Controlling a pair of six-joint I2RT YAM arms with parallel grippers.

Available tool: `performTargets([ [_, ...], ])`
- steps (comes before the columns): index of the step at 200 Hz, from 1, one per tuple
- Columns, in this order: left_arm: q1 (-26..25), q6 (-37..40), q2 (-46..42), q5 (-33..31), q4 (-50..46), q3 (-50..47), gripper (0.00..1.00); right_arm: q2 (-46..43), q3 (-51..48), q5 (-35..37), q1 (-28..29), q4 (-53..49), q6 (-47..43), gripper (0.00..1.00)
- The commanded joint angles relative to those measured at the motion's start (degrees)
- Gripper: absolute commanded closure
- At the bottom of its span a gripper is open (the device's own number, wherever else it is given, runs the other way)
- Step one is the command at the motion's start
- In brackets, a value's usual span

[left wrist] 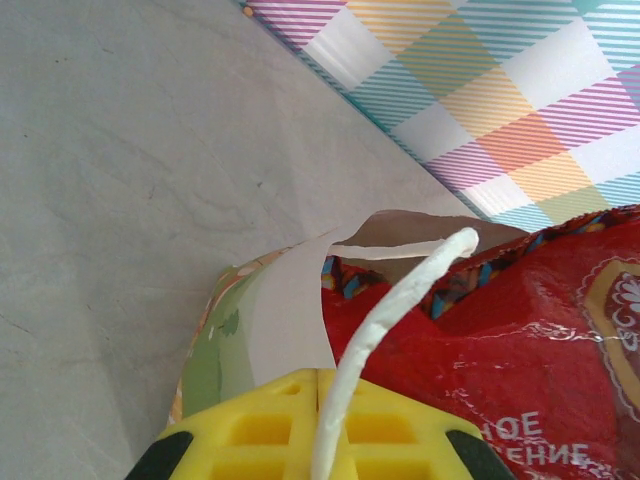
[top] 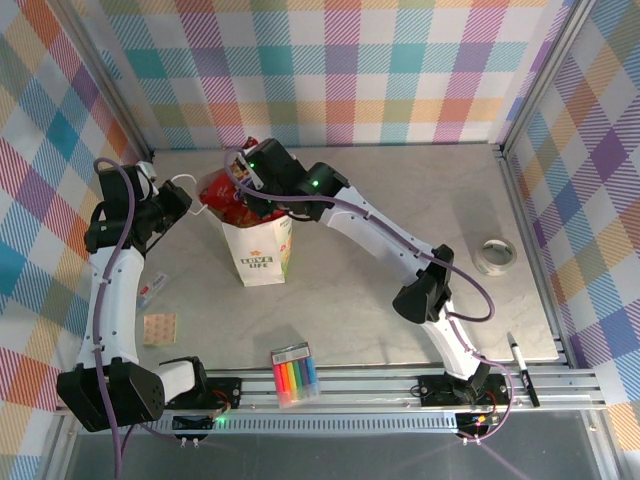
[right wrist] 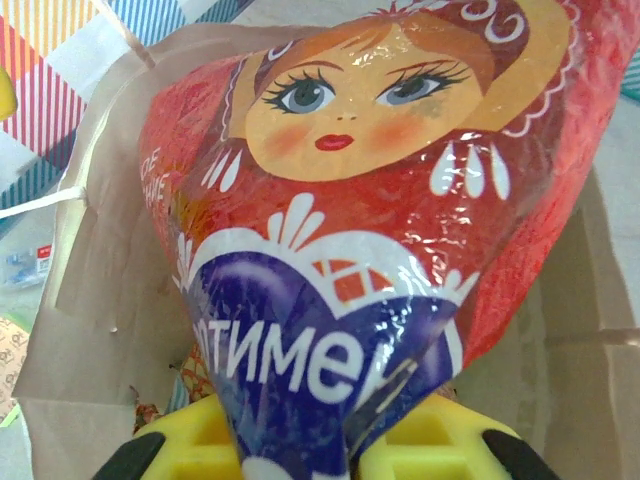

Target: Place the snacks into the paper bag

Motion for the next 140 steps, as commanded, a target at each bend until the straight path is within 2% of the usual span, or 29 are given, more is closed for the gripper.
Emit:
performTargets([
  [1,1.0,0.02,-1.23,1.25,0.5,-0.13,0.93,0.54,3.5,-4.14,0.92,2.67,1.03,0.97],
  [45,1.03,0.05,-1.33,1.34,0.29,-0.03,0.93,2.31,3.87,-5.23,0.92,0.59,-0.63,0.96],
  [101,0.98,0.97,-1.35,0.99,-0.81,0.92,0.93,4.93,5.31,-6.37,0.86,-4.76,-2.92,0.77],
  [128,1.05,1.11,-1.02,0.81,-1.08,1.24,0.92,3.96,5.33,-2.64,0.88,-7.39,-3.28,0.76],
  [140,1.05,1.16,-0.89,0.8,-1.13,1.46,0.92,2.58,4.35,-1.26,0.81,-7.37,-3.51,0.67],
])
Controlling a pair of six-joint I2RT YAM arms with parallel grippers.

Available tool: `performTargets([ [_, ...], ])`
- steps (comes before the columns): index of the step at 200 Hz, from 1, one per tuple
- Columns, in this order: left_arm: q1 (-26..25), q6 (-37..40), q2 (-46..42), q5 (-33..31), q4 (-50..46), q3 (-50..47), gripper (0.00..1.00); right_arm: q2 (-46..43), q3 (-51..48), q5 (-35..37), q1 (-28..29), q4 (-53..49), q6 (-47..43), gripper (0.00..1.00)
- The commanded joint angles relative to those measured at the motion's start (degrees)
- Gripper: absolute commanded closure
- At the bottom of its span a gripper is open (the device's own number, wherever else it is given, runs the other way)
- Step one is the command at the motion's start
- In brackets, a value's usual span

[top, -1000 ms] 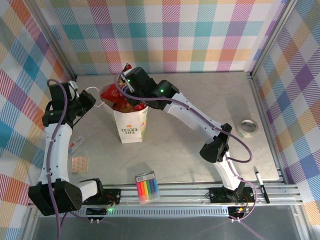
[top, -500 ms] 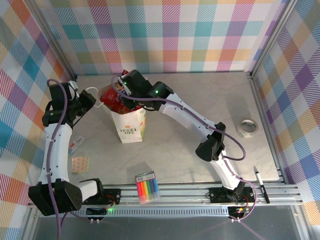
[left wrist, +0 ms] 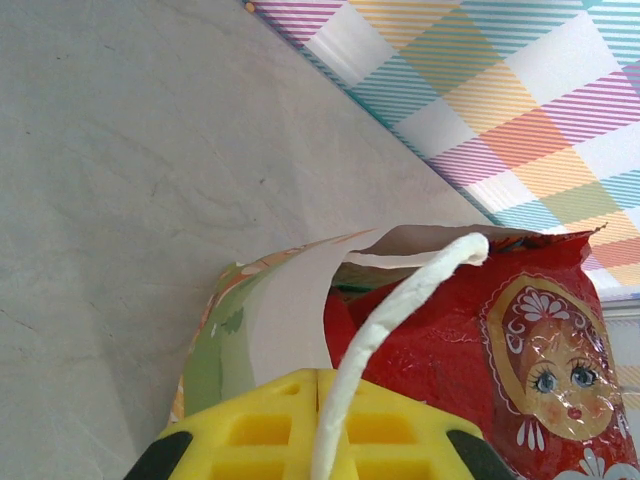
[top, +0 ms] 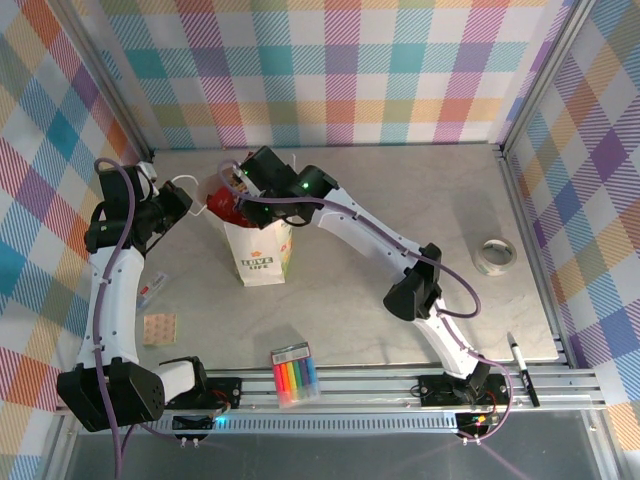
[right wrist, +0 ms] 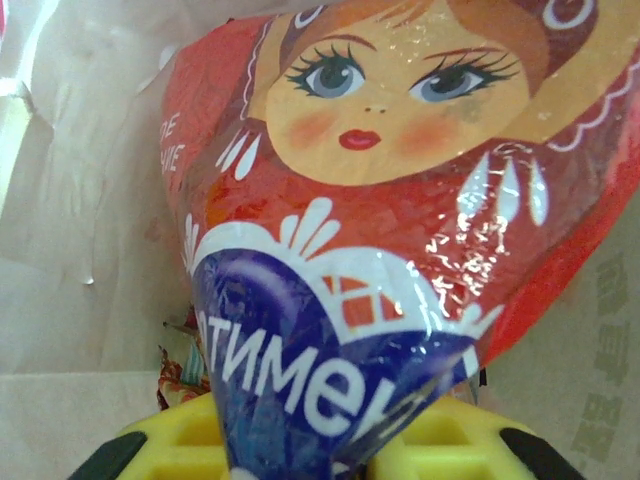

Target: Place the snacks into the paper bag

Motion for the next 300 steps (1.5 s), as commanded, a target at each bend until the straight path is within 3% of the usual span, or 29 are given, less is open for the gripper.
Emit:
performTargets([
  [1,1.05,0.67,-0.86,0.81,-0.66,1.44,0.92,-2.09,0.79,1.49,0.82,-1.5,-1.31,0.66],
  [51,1.01,1.7,-0.49,-0.48,-1.89,2.57,0.91,-7.69,-2.14,9.01,0.87,-1.24,-2.5,0.51],
  [84,1.03,1.78,-0.07,0.27,-1.78,2.58,0.91,-10.97,-4.35,15.7,0.86,4.72,-4.46,0.58],
  [123,1.03,1.84,0.37,0.81,-1.52,2.66,0.91,-10.3,-4.57,10.05,0.8,11.43,-5.15,0.72],
  [158,1.03,2.47,0.46,0.81,-2.03,3.16,0.91,-4.44,1.62,8.88,0.82,8.71,-4.12,0.74],
  [200,1.04,2.88,0.56,1.51,-2.21,4.0,0.93,-2.96,1.71,10.28,0.81,7.18,-2.36,0.74],
  [248,0.86,4.28,1.85,3.86,-4.06,6.77,0.92,-9.27,0.89,13.84,0.79,5.0,-0.08,0.61],
  [300,-1.25,5.09,2.8,3.67,-4.71,8.3,0.92,-20.6,-8.4,15.23,0.8,7.22,2.61,0.5],
])
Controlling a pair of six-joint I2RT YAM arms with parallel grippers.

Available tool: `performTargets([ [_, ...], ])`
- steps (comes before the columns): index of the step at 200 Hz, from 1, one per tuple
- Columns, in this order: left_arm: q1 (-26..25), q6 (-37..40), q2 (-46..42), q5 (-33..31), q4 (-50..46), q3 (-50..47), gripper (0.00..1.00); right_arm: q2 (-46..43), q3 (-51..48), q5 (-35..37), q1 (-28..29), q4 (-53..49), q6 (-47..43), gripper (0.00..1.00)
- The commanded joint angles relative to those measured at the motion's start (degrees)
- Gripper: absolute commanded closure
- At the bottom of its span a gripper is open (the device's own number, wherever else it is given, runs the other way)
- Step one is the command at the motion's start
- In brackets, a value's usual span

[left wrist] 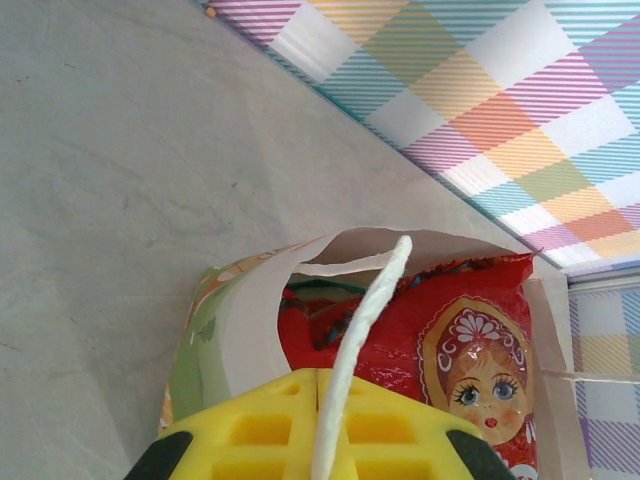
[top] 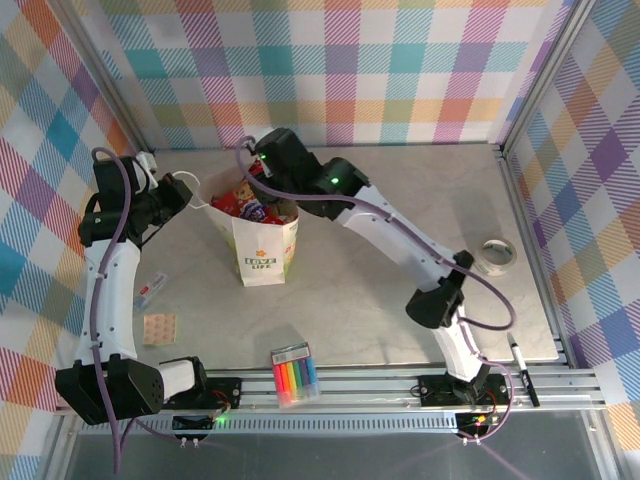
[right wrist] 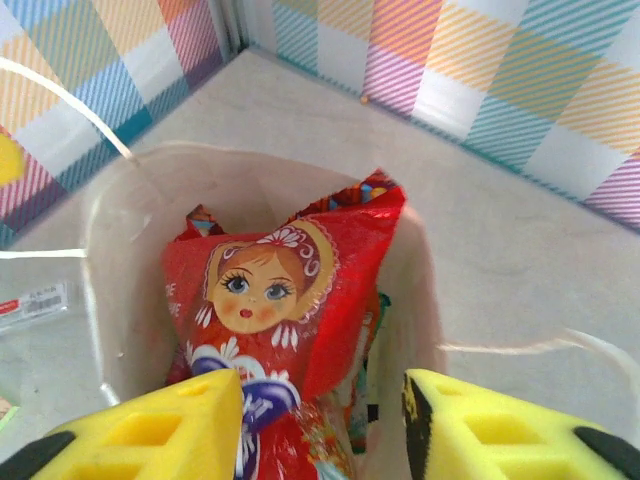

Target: Place the snacks into the paper bag

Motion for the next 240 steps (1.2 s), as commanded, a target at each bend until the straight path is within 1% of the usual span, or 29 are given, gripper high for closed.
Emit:
performTargets([
  [1,-1.09,1.63,0.52,0.74,-1.51,2.7,0.92,-6.73,-2.98,2.52,0.28,1.56,2.1,0.5],
  [18,-2.06,2.38,1.11,0.08,-2.57,3.76,0.92,-9.0,-5.81,5.67,0.07,2.18,2.11,0.46],
  [30,-2.64,2.8,1.54,-0.19,-3.07,4.38,0.92,-9.78,-7.0,6.6,-0.36,1.97,2.16,0.43],
  [45,-3.36,3.18,1.82,-0.67,-3.41,4.89,0.91,-9.24,-7.0,7.62,-1.39,0.28,3.52,0.44],
  [56,-4.01,3.65,2.15,-1.18,-3.92,5.41,0.91,-8.02,-5.81,9.35,-1.75,-1.75,4.37,0.45],
  [67,-4.68,4.42,2.53,-2.12,-4.74,6.39,0.91,-6.37,-4.16,9.54,-2.21,-3.79,4.96,0.45],
  [81,-5.92,5.77,3.28,-3.54,-6.07,7.92,0.91,-4.41,-2.71,7.3,-3.29,-5.2,5.56,0.44],
  [101,-7.29,6.91,4.46,-4.55,-7.61,9.95,0.91,-1.93,-0.76,1.75,-5.66,-6.67,7.51,0.44],
  [119,-8.26,7.3,5.14,-5.36,-8.17,10.79,0.91,-0.44,0.1,-0.68,-7.32,-6.66,8.28,0.45],
  [126,-8.49,7.28,5.28,-5.63,-8.18,10.82,0.91,-0.16,0.17,-2.02,-7.79,-6.26,8.34,0.47],
  [138,-9.05,7.27,5.75,-6.29,-8.34,11.08,0.91,0.57,0.5,-4.8,-8.75,-5.88,8.46,0.55],
  [153,-10.26,7.75,6.69,-7.05,-8.77,11.91,0.92,1.6,2.08,-7.68,-9.8,-6.35,8.67,0.76],
  [167,-12.06,8.86,8.07,-7.68,-9.75,13.86,0.94,2.14,2.91,-10.49,-10.42,-6.15,7.68,0.92],
  [176,-13.47,9.51,9.19,-8.63,-10.72,15.55,0.96,1.91,2.91,-11.65,-10.61,-5.35,6.99,1.0],
  [196,-15.99,10.34,11.24,-10.37,-12.16,18.93,1.0,0.76,2.9,-12.69,-10.74,-3.61,5.82,1.0],
  [240,-20.02,10.34,13.89,-10.19,-12.43,25.42,1.0,-1.78,3.08,-12.84,-11.62,-1.43,3.87,1.0],
])
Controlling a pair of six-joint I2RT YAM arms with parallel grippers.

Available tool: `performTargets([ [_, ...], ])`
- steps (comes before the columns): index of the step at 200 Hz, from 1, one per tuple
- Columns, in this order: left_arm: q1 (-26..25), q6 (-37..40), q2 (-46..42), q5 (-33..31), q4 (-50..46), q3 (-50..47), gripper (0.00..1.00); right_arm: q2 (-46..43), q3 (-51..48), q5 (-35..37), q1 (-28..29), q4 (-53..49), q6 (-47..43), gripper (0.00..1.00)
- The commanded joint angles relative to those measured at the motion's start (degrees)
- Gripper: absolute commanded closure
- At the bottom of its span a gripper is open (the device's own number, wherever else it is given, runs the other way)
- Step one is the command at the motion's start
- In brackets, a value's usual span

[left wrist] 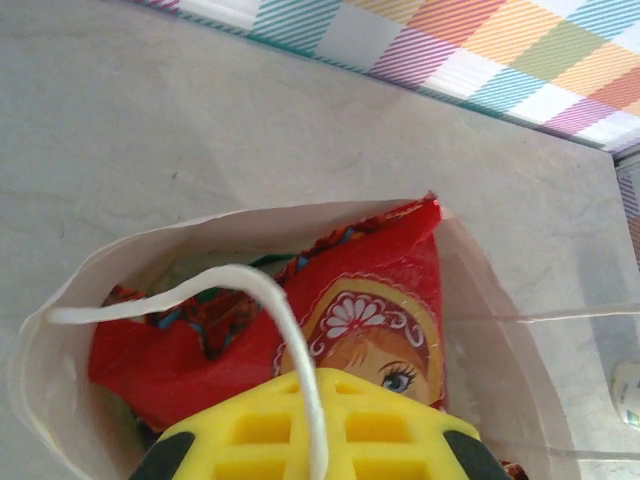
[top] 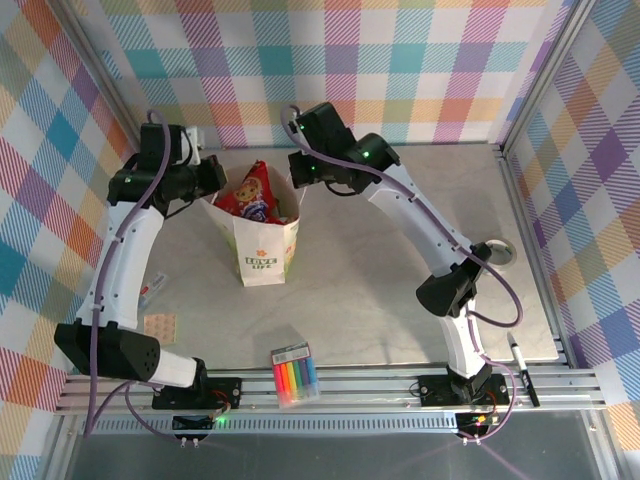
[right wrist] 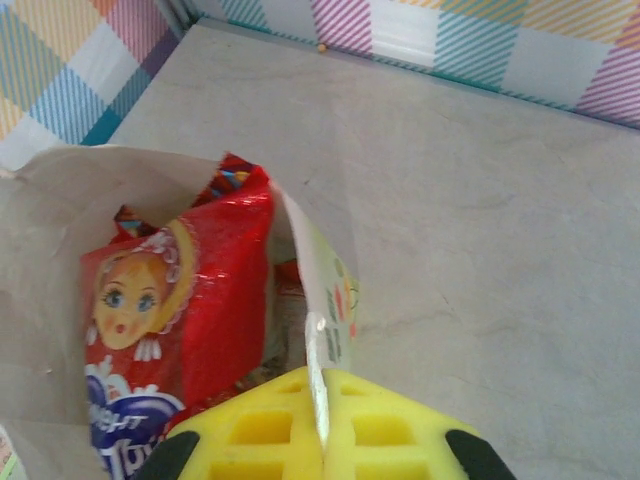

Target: Place the snacks into the paper bag

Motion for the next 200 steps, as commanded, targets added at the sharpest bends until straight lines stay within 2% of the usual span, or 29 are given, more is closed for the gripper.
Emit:
performTargets([
  [1,-2.34,1.19,0.6,0.0,-0.83,4.83,1.0,-3.76,2.12,-0.84,-0.77,3.13,-1.71,1.0],
  [31,-5.28,2.59,3.45,1.4,-2.24,11.04,1.0,-4.79,2.88,-0.48,-2.09,3.53,-1.63,1.0],
  [74,-7.85,3.98,7.4,5.13,-1.68,18.92,1.0,-5.87,9.5,2.28,-3.85,2.96,-4.1,1.0],
  [145,-14.23,6.44,13.31,6.48,-0.28,26.8,1.0,-12.61,5.29,8.21,-6.43,1.83,-7.18,1.0],
  [182,-14.73,5.92,14.64,6.18,-0.2,29.44,1.0,-14.78,4.31,10.16,-7.54,1.23,-8.24,1.0],
  [200,-14.97,5.98,14.51,6.18,-0.21,29.06,1.0,-16.85,-1.38,10.05,-8.27,2.15,-6.91,1.0],
])
